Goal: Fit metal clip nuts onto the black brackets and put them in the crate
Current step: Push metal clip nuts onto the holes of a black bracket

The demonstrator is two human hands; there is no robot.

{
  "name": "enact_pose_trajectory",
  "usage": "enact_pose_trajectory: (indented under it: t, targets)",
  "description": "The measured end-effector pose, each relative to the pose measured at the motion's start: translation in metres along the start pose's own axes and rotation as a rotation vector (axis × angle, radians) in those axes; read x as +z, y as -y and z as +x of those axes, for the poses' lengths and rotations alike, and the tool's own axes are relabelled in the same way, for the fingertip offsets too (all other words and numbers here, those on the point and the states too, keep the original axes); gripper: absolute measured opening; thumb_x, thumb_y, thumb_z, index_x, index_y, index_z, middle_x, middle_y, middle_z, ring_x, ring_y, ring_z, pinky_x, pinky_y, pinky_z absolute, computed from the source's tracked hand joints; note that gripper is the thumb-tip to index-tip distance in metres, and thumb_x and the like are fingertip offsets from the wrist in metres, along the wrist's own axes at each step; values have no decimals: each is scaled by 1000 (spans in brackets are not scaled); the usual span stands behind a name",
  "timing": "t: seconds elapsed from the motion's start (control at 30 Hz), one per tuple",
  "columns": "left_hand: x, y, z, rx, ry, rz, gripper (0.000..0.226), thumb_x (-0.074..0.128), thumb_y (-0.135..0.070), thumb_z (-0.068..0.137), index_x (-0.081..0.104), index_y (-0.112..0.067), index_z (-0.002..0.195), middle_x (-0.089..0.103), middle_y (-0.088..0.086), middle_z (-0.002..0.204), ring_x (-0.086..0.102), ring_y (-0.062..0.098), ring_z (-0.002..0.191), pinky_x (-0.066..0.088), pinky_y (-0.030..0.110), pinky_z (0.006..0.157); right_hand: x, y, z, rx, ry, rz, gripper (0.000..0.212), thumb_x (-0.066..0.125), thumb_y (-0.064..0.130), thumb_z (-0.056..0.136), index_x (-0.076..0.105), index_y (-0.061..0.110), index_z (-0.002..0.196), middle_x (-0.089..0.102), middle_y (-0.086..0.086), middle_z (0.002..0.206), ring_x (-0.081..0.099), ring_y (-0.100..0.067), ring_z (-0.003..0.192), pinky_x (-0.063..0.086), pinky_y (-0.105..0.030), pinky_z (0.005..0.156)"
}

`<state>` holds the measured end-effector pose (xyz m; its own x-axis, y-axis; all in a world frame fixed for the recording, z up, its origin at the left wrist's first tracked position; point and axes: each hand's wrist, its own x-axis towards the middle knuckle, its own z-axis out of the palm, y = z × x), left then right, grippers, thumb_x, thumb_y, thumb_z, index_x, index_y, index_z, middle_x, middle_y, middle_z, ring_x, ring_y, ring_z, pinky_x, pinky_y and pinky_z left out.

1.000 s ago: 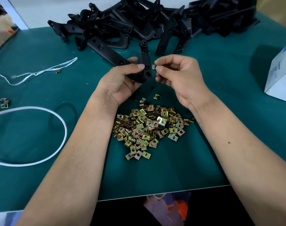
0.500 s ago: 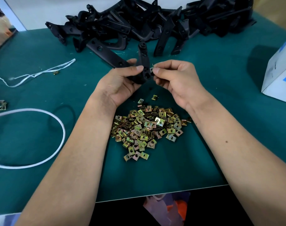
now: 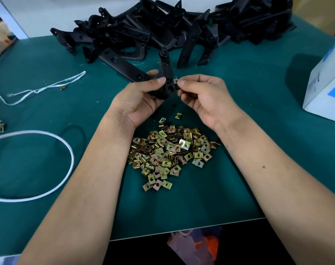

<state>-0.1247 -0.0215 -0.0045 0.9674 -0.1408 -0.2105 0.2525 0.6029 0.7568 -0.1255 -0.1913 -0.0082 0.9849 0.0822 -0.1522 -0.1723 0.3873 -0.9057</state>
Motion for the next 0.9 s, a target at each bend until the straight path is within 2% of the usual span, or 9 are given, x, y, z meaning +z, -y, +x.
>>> enact_pose_trajectory:
  t: [0.2, 0.4, 0.57, 0.73, 0.8, 0.9]
  targets:
    - [2, 0, -1, -2, 13, -43, 36, 59, 7, 93, 52, -9, 124, 75, 11, 100, 75, 20, 89, 61, 30, 76, 0, 2, 0, 41, 42, 90, 8, 70, -8, 88, 70, 0, 87, 70, -8, 74, 66, -14, 63, 53, -19, 57]
    - [-1, -1, 0, -3, 24, 35, 39, 61, 6, 91, 52, -9, 126, 73, 11, 105, 73, 21, 94, 61, 31, 80, -2, 3, 0, 31, 53, 31, 9, 73, -3, 89, 69, 3, 83, 70, -8, 76, 66, -15, 66, 53, -21, 57]
    - [0, 1, 0, 1, 39, 59, 42, 65, 5, 84, 51, -9, 121, 77, 12, 98, 76, 26, 92, 62, 33, 80, -2, 1, -1, 34, 42, 7, 11, 76, -3, 86, 67, 3, 84, 69, -9, 79, 65, -14, 67, 54, -19, 58]
    - [0, 0, 0, -12, 28, 69, 49, 65, 4, 85, 51, -8, 130, 73, 15, 108, 73, 28, 100, 62, 32, 80, -2, 1, 0, 1, 20, 38, 19, 77, -5, 84, 64, 6, 91, 69, -9, 81, 66, -14, 65, 55, -20, 59]
    - [-1, 0, -1, -22, 29, 88, 53, 63, 4, 89, 50, -6, 139, 72, 15, 112, 73, 27, 102, 62, 32, 82, -4, 2, 1, -37, 59, -28, 16, 76, -5, 86, 66, 7, 90, 70, -7, 79, 66, -14, 66, 55, -21, 61]
    - [0, 0, -3, -19, 40, 110, 70, 65, 3, 84, 42, 1, 150, 68, 19, 122, 72, 30, 102, 62, 34, 86, -7, 4, 1, -102, 116, -166, 9, 74, -2, 89, 71, 4, 94, 70, -5, 78, 66, -13, 68, 55, -22, 62]
